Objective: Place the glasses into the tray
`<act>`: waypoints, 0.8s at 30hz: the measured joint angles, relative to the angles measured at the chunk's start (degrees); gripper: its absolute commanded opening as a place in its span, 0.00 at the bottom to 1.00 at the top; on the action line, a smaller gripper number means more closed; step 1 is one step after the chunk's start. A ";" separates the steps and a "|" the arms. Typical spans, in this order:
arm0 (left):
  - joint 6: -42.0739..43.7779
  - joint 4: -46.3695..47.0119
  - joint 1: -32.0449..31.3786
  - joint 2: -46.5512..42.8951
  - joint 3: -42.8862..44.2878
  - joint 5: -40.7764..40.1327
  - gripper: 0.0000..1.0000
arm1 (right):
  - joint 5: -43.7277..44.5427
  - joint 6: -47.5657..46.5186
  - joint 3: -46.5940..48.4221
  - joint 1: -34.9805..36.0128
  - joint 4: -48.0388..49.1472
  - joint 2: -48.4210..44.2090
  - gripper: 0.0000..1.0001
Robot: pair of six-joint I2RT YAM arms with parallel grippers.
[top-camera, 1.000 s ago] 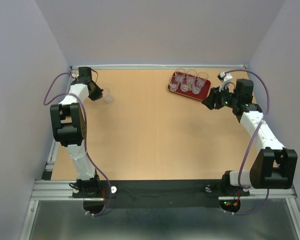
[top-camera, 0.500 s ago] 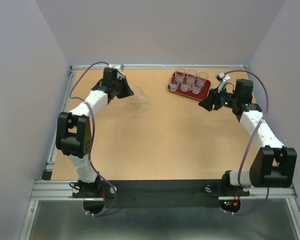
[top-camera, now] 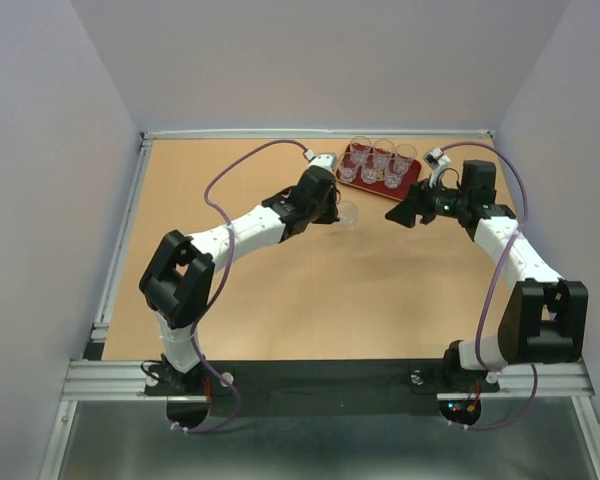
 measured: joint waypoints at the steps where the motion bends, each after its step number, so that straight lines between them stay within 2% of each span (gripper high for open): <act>1: -0.68 -0.70 -1.44 0.59 1.03 -2.69 0.00 | 0.44 0.04 0.00 0.33 0.00 0.00 0.76; 7: -5.27 -5.77 -8.20 5.51 9.94 -16.17 0.00 | 5.01 0.50 0.02 4.00 -0.13 1.16 0.76; 11: -9.35 -10.14 -10.80 8.70 15.30 -21.05 0.00 | 9.03 0.48 0.02 6.84 -0.33 2.36 0.73; 24: -14.14 -17.03 -13.70 14.38 21.59 -24.79 0.00 | 16.98 0.70 0.02 9.18 -0.55 3.48 0.67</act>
